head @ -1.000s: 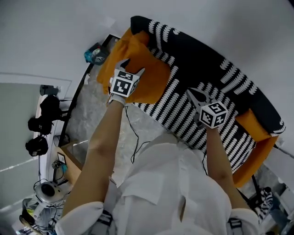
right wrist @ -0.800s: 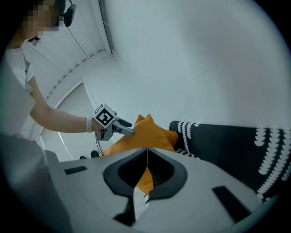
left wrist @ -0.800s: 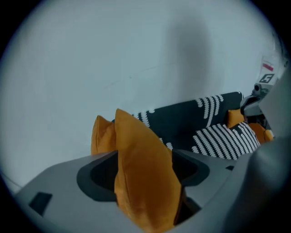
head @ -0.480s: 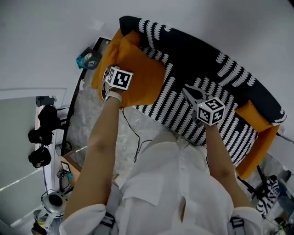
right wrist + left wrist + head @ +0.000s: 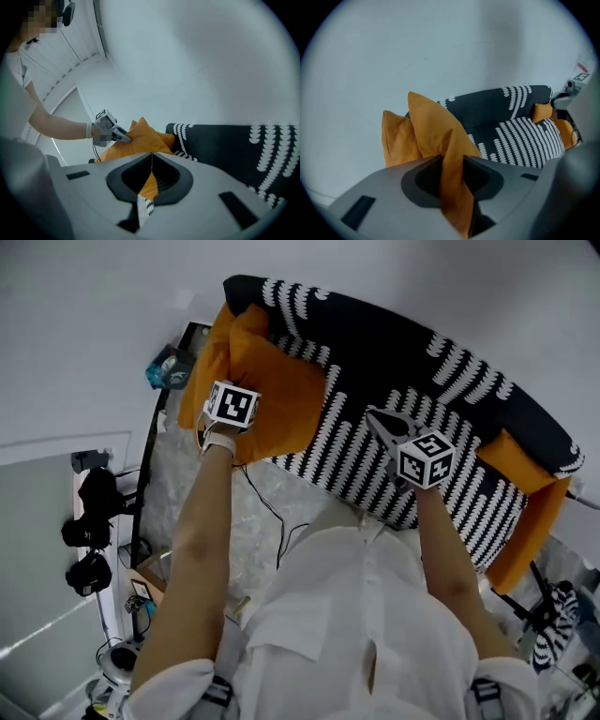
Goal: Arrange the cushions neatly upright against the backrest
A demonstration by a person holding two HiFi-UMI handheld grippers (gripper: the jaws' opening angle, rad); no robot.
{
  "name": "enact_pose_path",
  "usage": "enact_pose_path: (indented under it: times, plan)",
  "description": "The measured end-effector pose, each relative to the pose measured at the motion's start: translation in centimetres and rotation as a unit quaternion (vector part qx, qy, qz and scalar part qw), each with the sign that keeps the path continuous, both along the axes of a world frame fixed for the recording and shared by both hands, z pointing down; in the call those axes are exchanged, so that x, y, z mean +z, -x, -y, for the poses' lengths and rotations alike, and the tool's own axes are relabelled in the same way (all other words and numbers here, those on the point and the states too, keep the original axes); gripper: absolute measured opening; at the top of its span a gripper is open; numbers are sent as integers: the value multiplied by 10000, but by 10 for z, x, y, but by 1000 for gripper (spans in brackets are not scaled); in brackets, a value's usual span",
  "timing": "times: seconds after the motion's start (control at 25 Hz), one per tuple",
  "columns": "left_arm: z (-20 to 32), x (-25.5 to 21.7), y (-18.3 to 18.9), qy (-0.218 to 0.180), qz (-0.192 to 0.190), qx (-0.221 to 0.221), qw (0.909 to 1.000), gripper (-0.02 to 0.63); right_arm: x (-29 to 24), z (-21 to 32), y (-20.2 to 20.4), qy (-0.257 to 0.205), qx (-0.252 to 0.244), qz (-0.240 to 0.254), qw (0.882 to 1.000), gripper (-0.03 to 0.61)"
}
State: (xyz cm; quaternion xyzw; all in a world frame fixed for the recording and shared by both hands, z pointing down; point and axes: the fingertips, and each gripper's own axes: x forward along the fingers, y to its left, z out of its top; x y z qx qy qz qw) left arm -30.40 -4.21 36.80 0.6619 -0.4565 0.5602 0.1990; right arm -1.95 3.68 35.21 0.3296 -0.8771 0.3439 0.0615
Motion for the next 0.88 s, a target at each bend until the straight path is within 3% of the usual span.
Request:
enact_pose_path:
  times: [0.2, 0.36, 0.56, 0.72, 0.88]
  plan:
    - [-5, -10, -44, 83, -349, 340, 9988, 116, 7, 7, -18, 46, 165, 25, 9999, 12]
    - [-16, -21, -100, 154, -641, 1054, 9922, 107, 8, 7, -36, 92, 423, 70, 9990, 12]
    - [-44, -27, -153, 283, -666, 1782, 9813, 101, 5, 1, -62, 67, 604, -18, 9982, 14]
    - [-52, -41, -192, 339, -800, 2118, 9735, 97, 17, -9, -86, 228, 681, -124, 9973, 67]
    - [-63, -67, -244, 425, -1285, 2425, 9606, 97, 50, -30, -116, 590, 749, -487, 9942, 118]
